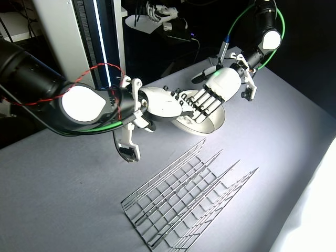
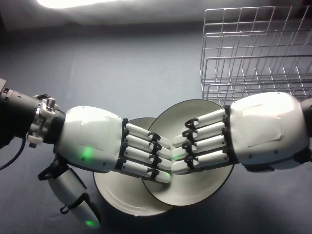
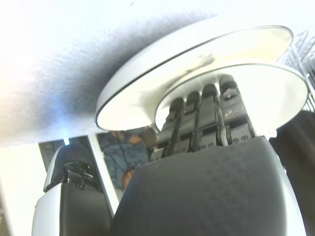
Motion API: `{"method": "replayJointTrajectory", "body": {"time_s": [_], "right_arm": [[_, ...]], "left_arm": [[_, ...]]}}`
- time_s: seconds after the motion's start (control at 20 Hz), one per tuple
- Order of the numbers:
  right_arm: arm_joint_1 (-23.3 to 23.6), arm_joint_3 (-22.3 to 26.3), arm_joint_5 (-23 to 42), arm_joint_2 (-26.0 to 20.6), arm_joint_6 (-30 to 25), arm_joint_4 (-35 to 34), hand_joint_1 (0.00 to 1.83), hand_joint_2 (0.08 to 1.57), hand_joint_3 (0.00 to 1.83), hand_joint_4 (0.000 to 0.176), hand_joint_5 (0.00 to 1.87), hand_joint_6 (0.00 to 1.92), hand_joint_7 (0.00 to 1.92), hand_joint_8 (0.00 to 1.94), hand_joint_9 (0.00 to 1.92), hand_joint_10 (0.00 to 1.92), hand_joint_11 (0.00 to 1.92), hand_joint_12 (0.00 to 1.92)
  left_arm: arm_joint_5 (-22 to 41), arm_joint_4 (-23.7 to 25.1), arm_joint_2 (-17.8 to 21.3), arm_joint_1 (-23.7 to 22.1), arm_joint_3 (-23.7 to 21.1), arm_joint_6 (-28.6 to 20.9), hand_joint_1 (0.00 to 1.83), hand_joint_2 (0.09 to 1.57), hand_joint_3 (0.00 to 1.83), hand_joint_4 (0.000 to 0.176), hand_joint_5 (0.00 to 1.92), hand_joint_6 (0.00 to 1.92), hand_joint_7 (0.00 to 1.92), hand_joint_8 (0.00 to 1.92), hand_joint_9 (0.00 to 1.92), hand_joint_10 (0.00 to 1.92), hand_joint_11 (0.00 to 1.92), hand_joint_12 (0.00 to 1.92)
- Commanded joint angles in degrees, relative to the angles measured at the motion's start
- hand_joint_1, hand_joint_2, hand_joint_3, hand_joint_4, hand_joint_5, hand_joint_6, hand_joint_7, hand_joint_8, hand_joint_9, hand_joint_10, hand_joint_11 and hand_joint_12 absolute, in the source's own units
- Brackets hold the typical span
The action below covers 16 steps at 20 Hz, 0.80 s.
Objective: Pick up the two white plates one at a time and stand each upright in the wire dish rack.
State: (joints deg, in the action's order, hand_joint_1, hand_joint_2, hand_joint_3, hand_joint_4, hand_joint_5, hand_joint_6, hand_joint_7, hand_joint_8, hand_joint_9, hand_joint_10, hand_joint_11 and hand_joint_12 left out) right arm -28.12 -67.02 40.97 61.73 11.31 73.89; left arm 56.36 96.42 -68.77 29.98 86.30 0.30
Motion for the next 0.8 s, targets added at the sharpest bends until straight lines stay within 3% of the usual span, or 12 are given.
{"method": "replayJointTrajectory", "body": {"time_s": [0.0,0.2,0.5,0.6,0.65,0.7,0.75], "right_arm": [[0.04,-0.17,2.77,0.32,-0.05,-3.3,1.39,1.11,0.01,0.0,0.01,0.0,0.0,0.0,0.0,0.0,0.0,0.5],[0.02,-1.52,1.48,2.04,-0.05,-3.31,1.36,1.12,0.0,0.0,0.05,0.01,0.0,0.0,0.04,0.01,0.0,0.6],[0.02,-3.39,0.2,3.52,-0.02,-3.32,1.38,1.1,0.0,0.0,0.27,0.01,0.26,0.01,0.32,0.02,0.0,1.08],[0.06,-3.8,0.07,3.95,0.02,-3.33,1.37,1.12,0.0,0.0,0.32,0.01,0.32,0.01,0.36,0.02,0.02,1.11],[0.1,-3.95,-0.29,4.14,0.06,-3.34,1.38,1.13,0.0,0.0,0.49,0.02,0.49,0.01,0.52,0.04,0.18,1.07],[0.16,-4.06,-0.45,4.31,0.11,-3.34,1.38,1.13,0.0,0.0,0.49,0.02,0.49,0.01,0.52,0.04,0.18,1.07],[0.24,-4.18,-0.52,4.5,0.14,-3.34,1.38,1.13,0.0,0.0,0.58,0.03,0.59,0.02,0.63,0.05,0.3,1.05]], "left_arm": [[-1.29,-0.19,-0.85,0.11,-0.15,-0.09,0.0,1.07,0.0,0.0,0.0,0.0,0.0,0.0,0.0,0.0,0.0,0.0],[-1.42,-0.19,-0.88,0.11,-0.1,-0.09,0.0,1.07,0.0,0.0,0.0,0.0,0.0,0.0,0.0,0.0,0.0,0.0],[-1.54,-0.19,-0.96,0.11,-0.02,-0.09,0.0,1.08,0.01,0.0,0.0,0.0,0.0,0.0,0.0,0.0,0.0,0.0],[-1.57,-0.21,-0.96,0.11,0.06,-0.09,0.0,1.08,0.01,0.0,0.0,0.0,0.0,0.0,0.0,0.0,0.0,0.0],[-1.59,-0.29,-0.97,0.11,0.17,-0.09,0.0,1.09,0.01,0.0,0.0,0.0,0.0,0.0,0.0,0.0,0.0,0.0],[-1.59,-0.31,-0.99,0.11,0.29,-0.09,0.0,1.09,0.01,0.0,0.0,0.0,0.0,0.0,0.0,0.0,0.0,0.0],[-1.59,-0.36,-1.02,0.11,0.47,-0.09,0.0,1.09,0.01,0.0,0.0,0.0,0.0,0.0,0.0,0.0,0.0,0.0]]}}
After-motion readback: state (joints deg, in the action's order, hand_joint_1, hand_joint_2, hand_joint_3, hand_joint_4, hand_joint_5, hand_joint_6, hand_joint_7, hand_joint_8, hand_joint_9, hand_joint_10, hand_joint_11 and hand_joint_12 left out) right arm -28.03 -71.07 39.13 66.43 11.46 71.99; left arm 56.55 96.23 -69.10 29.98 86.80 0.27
